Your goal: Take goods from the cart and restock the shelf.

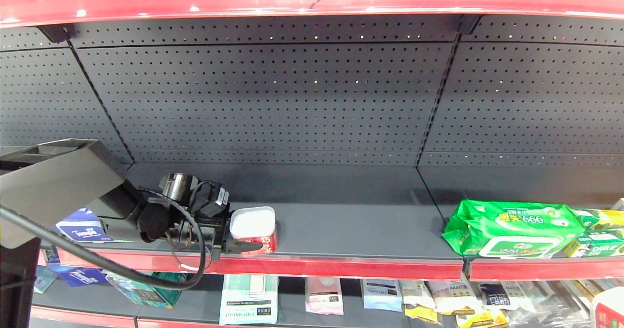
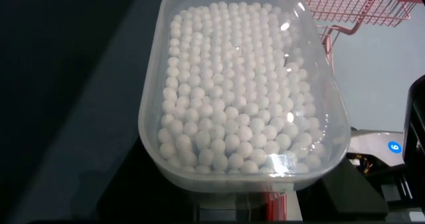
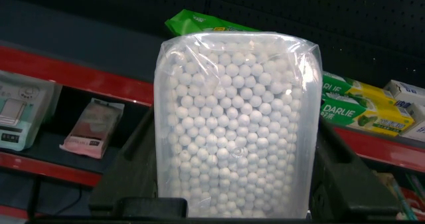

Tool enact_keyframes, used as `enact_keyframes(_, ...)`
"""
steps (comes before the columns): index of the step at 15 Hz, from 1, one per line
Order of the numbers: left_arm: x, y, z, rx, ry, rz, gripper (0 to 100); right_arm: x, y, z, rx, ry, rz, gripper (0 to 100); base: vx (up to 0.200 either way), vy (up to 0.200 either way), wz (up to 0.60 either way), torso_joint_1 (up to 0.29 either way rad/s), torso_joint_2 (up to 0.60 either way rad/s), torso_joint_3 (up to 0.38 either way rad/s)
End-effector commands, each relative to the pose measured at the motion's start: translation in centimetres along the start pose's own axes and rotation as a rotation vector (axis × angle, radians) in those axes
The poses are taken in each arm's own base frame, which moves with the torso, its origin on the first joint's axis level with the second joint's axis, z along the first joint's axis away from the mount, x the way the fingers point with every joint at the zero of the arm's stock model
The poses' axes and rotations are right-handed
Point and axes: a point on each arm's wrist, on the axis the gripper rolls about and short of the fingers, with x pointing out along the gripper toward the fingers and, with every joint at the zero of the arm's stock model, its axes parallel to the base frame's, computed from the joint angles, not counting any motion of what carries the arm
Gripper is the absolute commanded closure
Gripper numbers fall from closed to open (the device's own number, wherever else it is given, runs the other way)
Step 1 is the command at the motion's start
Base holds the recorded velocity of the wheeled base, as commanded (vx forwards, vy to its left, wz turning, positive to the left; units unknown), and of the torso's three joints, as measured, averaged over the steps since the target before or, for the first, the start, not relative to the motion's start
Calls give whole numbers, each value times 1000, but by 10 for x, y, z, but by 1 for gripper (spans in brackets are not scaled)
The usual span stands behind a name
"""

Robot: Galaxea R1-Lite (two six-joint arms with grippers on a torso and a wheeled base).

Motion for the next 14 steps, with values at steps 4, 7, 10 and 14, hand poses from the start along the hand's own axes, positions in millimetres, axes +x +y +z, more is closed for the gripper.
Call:
enact_keyframes(4, 0, 2, 0, 5, -2, 0, 100, 0, 0, 0, -4, 1, 1, 100, 0, 0, 0, 0, 0, 0)
enact_keyframes(7, 2, 2, 1, 5, -6, -4, 100, 0, 0, 0, -4, 1, 1, 100, 0, 0, 0, 0, 0, 0)
enact_keyframes(10, 2, 0, 1, -15, -10, -16, 100, 0, 0, 0, -4, 1, 1, 100, 0, 0, 0, 0, 0, 0)
enact_keyframes(14, 2, 0, 1, -20, -10, -18, 100, 0, 0, 0, -4, 1, -1, 100, 0, 0, 0, 0, 0, 0)
